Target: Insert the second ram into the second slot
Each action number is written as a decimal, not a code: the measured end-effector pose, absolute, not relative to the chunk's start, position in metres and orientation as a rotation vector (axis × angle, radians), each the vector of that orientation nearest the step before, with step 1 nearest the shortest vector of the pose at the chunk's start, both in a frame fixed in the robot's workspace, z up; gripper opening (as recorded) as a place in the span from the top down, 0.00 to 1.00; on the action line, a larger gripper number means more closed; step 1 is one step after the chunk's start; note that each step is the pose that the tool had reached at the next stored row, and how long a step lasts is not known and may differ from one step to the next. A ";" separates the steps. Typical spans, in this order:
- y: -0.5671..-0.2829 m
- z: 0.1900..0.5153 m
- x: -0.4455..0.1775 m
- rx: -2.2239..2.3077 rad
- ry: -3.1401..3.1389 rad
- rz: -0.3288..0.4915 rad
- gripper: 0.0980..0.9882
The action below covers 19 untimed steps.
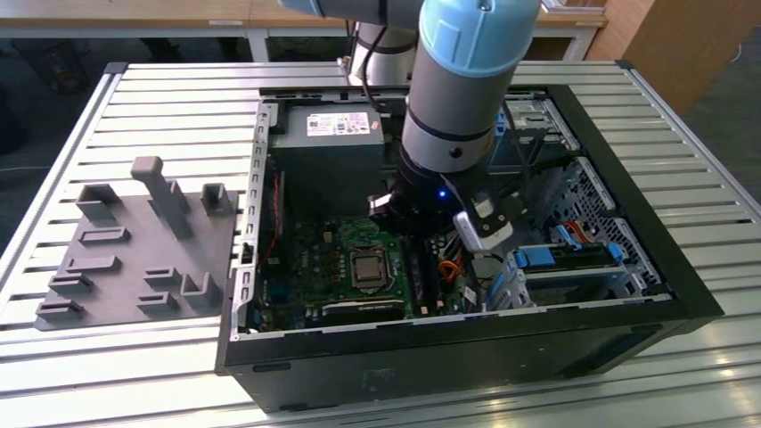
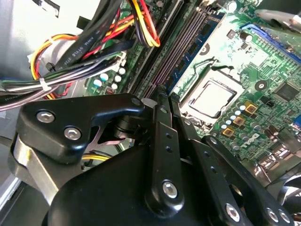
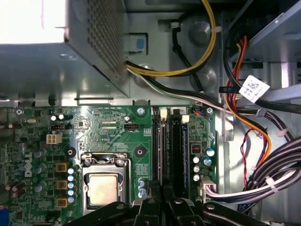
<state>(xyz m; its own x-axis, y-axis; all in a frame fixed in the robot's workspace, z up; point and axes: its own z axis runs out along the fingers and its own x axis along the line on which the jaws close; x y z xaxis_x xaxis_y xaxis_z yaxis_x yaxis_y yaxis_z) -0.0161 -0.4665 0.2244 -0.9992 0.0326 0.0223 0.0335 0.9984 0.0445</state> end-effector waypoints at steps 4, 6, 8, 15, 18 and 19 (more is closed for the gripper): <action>-0.467 0.223 -0.015 -0.054 -3.119 -0.070 0.96; -0.467 0.222 -0.015 -0.053 -3.119 -0.069 0.96; -0.467 0.222 -0.015 -0.053 -3.119 -0.068 0.96; -0.466 0.221 -0.014 -0.048 -3.119 -0.067 0.96; -0.465 0.221 -0.014 -0.048 -3.118 -0.067 0.96; -0.465 0.221 -0.014 -0.048 -3.118 -0.067 0.96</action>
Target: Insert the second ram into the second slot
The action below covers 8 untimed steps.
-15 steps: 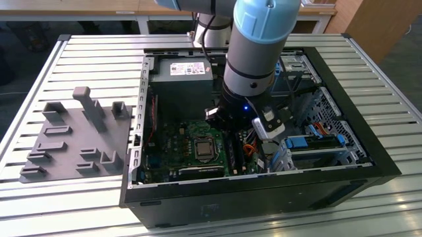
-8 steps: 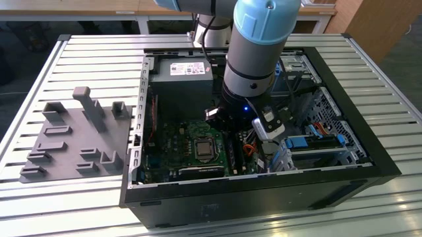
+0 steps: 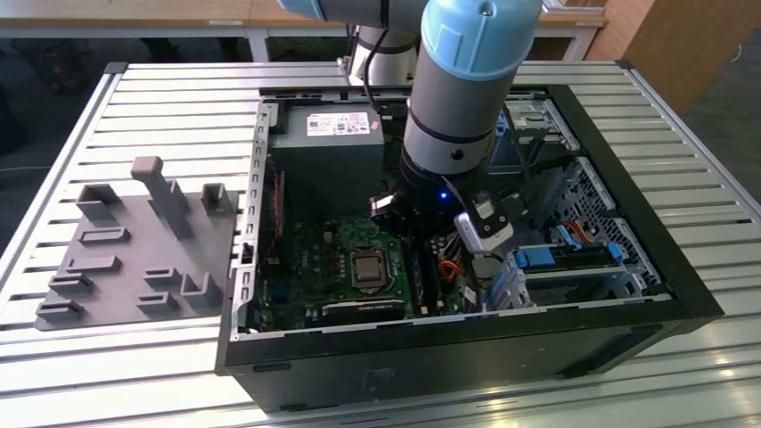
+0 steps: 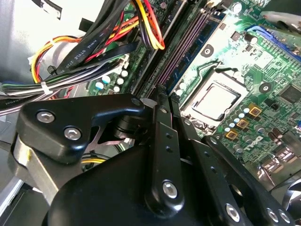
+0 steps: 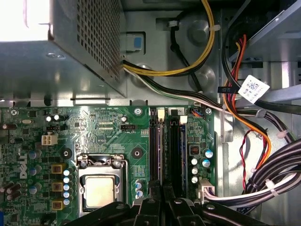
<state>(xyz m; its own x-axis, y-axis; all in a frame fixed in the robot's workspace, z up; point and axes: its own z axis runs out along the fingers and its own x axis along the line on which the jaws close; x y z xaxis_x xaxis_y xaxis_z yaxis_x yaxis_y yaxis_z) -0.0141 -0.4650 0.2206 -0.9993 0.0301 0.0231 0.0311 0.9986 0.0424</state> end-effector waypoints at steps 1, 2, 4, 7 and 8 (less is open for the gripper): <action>-0.465 0.221 -0.014 -0.048 -3.117 -0.066 0.96; -0.465 0.221 -0.013 -0.048 -3.116 -0.066 0.96; -0.465 0.221 -0.012 -0.048 -3.112 -0.062 0.96; -0.464 0.221 -0.011 -0.048 -3.104 -0.049 0.96; -0.464 0.221 -0.011 -0.048 -3.102 -0.043 0.96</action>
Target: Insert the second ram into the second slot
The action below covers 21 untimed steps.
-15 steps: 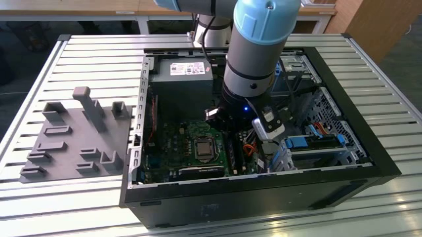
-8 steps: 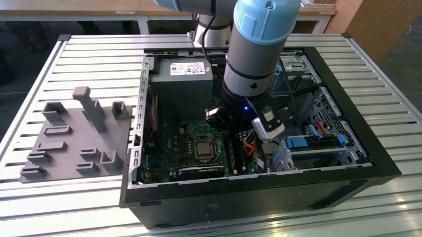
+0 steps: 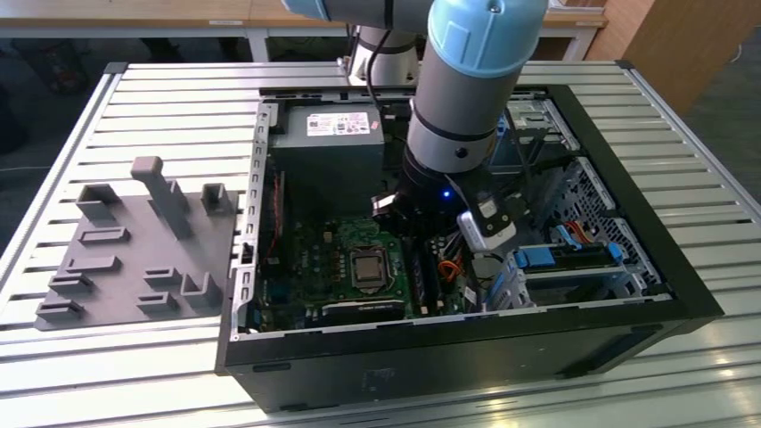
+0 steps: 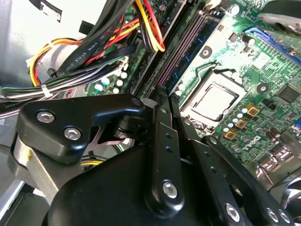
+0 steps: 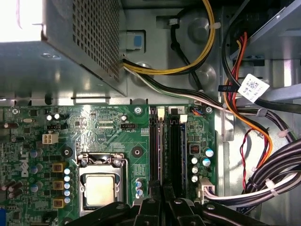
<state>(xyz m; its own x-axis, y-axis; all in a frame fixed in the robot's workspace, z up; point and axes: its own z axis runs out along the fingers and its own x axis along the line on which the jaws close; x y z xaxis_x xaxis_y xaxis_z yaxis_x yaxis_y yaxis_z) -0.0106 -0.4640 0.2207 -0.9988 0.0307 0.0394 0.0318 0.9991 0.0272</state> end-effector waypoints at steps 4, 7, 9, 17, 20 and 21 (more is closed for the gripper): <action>-0.464 0.221 -0.010 -0.048 -3.101 -0.042 0.96; -0.464 0.221 -0.010 -0.047 -3.100 -0.042 0.96; -0.463 0.222 -0.010 -0.046 -3.101 -0.043 0.96; -0.464 0.222 -0.010 -0.007 -3.101 -0.042 0.96; -0.464 0.222 -0.009 0.003 -3.100 -0.042 0.96; -0.463 0.222 -0.009 0.003 -3.100 -0.044 0.96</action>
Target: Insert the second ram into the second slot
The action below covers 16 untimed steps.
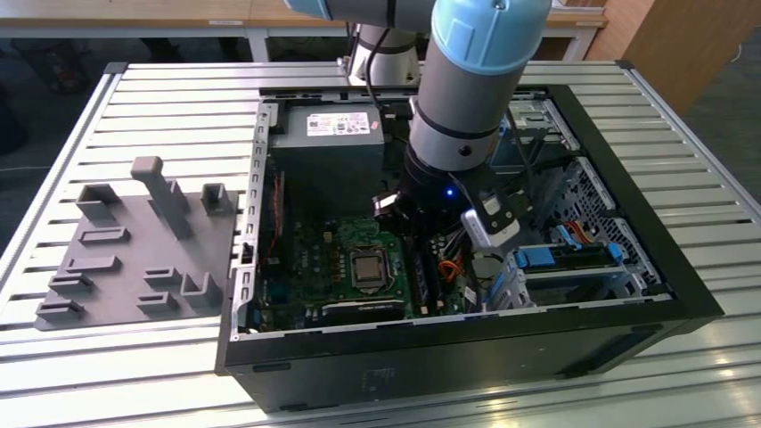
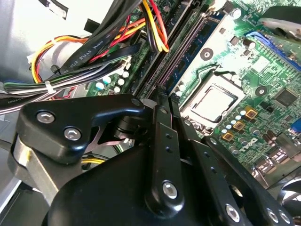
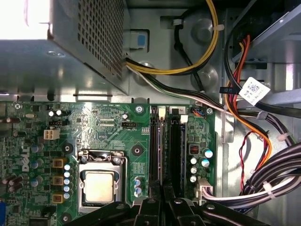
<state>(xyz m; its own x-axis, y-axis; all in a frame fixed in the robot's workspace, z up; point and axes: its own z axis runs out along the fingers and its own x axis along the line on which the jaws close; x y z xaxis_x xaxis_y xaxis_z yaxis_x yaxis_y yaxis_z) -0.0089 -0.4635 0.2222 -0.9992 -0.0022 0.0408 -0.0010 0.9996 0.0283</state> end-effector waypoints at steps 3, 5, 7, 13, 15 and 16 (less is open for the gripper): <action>-0.463 0.222 -0.009 0.002 -3.100 -0.046 0.96; -0.464 0.222 -0.009 0.003 -3.100 -0.047 0.96; -0.463 0.222 -0.009 0.003 -3.100 -0.049 0.96; -0.463 0.221 -0.010 0.001 -3.100 -0.056 0.96; -0.464 0.220 -0.010 0.000 -3.100 -0.056 0.96; -0.464 0.220 -0.010 0.000 -3.100 -0.056 0.96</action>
<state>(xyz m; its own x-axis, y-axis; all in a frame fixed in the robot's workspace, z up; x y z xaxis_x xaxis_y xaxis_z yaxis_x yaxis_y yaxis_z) -0.0100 -0.4635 0.2203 -0.9992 -0.0007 0.0408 0.0008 0.9994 0.0360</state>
